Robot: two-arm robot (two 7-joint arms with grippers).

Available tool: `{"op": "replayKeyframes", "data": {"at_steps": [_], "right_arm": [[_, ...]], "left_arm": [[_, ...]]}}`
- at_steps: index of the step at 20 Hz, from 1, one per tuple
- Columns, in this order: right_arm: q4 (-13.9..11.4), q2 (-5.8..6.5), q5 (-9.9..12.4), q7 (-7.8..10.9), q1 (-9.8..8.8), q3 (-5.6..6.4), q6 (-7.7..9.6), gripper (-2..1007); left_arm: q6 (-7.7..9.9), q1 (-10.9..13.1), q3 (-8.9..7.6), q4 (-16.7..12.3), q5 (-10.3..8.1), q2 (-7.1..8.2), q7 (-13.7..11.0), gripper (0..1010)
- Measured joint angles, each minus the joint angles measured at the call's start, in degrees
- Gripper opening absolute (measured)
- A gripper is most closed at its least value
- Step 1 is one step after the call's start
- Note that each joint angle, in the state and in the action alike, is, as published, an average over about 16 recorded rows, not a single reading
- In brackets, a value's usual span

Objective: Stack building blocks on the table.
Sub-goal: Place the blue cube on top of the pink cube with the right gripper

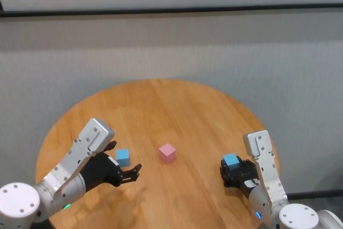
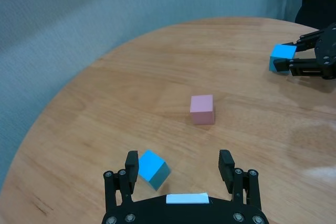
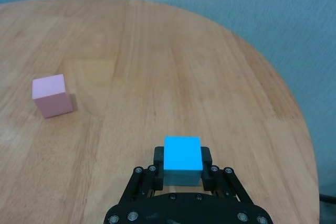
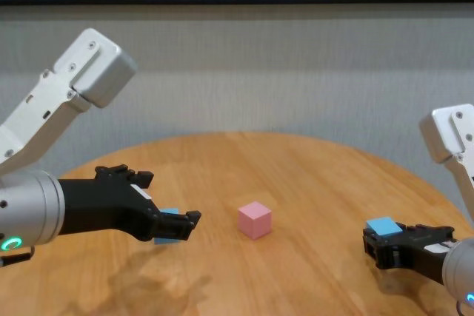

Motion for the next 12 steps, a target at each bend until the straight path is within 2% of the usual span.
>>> {"op": "replayKeyframes", "data": {"at_steps": [8, 12], "right_arm": [[-0.2, -0.44, -0.9, 0.7, -0.24, 0.74, 0.02, 372], [-0.4, -0.1, -2.2, 1.68, 0.02, 0.35, -0.76, 370]], "left_arm": [[0.0, 0.0, 0.0, 0.0, 0.0, 0.0, 0.0, 1000], [0.0, 0.0, 0.0, 0.0, 0.0, 0.0, 0.0, 1000]]}}
